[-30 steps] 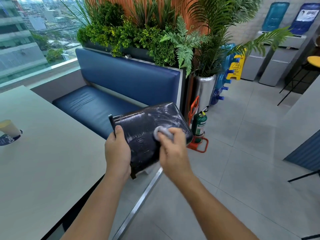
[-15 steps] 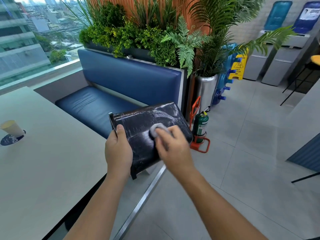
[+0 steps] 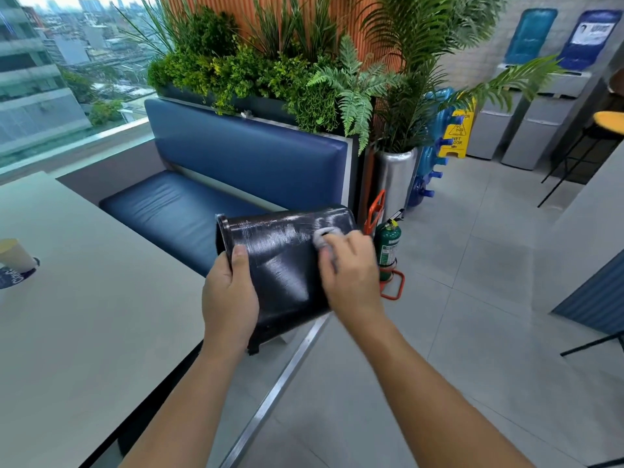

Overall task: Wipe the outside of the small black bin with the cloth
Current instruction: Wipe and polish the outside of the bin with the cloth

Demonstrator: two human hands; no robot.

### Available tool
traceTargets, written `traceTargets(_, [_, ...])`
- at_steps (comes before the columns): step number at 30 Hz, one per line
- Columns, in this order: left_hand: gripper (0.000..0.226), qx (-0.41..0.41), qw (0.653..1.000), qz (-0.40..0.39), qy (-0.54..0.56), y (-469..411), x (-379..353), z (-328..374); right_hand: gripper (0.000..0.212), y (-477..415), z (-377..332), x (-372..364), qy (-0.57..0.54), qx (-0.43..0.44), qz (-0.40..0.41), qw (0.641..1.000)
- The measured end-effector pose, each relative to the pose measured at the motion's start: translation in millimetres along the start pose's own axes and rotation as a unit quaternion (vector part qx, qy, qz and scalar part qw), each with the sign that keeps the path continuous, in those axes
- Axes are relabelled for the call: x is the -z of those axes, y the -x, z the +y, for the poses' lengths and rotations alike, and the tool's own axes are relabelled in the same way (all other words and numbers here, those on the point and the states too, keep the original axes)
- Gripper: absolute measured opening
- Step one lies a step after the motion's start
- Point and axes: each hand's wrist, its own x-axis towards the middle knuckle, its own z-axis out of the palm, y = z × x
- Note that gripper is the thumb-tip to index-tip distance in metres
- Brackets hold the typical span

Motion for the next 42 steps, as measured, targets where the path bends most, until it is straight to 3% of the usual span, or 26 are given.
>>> traceTargets(4, [0.038,-0.016,1.000,-0.007,-0.018,7,0,4,0.013,-1,6,4,-0.044,-0.085,0.010,0.995])
traceTargets(8, [0.037,-0.034,0.999,-0.009,-0.025,11,-9,8,0.018,20,-63,-1,-0.106,0.000,-0.026,0.994])
traceTargets(10, [0.037,-0.034,0.999,0.000,-0.024,8,-5,7,0.016,14,-59,-1,-0.099,0.022,-0.033,0.994])
traceTargets(16, [0.046,-0.026,0.999,0.004,-0.023,7,5,3,0.007,-1,4,5,-0.070,-0.118,0.011,0.991])
traceTargets(21, [0.039,-0.042,0.997,-0.005,-0.058,13,-10,0,0.011,34,-70,-7,-0.122,-0.010,-0.057,0.991])
traceTargets(23, [0.040,-0.048,0.997,-0.003,-0.064,13,-7,-2,0.012,26,-62,-9,-0.105,0.012,-0.056,0.993])
traceTargets(29, [0.046,-0.056,0.997,-0.006,-0.058,16,5,-7,0.008,12,12,2,-0.063,-0.142,-0.005,0.988])
traceTargets(36, [0.038,-0.047,0.995,-0.005,-0.086,18,-4,-5,0.022,19,-67,-7,-0.107,0.010,-0.080,0.991])
traceTargets(38, [0.041,-0.057,0.995,-0.002,-0.081,18,3,-7,0.015,7,-41,-6,-0.084,-0.012,-0.060,0.995])
traceTargets(42, [0.045,-0.095,0.993,-0.015,-0.075,24,12,-8,0.009,3,11,2,-0.057,-0.146,-0.031,0.987])
